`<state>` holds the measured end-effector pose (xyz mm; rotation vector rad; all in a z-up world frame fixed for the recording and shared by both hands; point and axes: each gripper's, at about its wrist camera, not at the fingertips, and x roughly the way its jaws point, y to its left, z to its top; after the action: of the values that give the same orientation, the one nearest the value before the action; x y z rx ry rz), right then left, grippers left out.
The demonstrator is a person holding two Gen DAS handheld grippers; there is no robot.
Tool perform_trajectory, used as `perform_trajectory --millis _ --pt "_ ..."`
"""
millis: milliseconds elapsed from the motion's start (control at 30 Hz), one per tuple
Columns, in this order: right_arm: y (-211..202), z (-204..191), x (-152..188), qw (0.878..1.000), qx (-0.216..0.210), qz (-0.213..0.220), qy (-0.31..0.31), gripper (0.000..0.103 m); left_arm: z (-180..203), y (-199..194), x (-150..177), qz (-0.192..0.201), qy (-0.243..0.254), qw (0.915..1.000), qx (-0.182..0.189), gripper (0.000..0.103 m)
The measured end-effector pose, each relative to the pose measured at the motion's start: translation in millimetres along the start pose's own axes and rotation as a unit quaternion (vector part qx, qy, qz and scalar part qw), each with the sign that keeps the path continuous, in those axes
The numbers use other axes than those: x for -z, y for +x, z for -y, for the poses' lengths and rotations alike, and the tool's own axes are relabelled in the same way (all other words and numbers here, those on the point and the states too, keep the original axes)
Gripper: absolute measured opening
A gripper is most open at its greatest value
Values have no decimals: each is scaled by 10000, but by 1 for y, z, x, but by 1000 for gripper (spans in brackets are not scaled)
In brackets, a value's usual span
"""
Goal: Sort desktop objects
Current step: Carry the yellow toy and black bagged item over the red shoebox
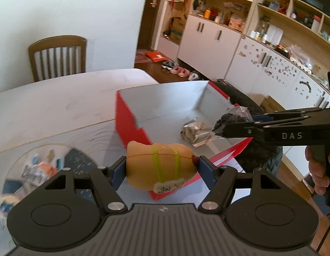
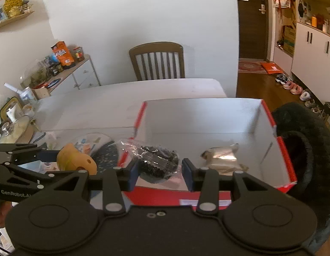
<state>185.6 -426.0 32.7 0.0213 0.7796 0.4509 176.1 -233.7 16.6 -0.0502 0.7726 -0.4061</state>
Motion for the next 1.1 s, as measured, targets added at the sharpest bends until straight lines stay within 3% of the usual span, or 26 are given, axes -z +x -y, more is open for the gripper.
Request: perform_trajectory --millis 367,567,1100 --pt "18 48 -19 9998 157 -95 54 42 22 58 -32 -337 108 9993 89 71" --pt "39 66 -31 9996 129 -228 127 42 39 90 -40 -560 506 9971 99 71" --pt "122 76 -44 9970 8 -767 -126 42 48 148 -33 -1141 1238 9851 -342 71"
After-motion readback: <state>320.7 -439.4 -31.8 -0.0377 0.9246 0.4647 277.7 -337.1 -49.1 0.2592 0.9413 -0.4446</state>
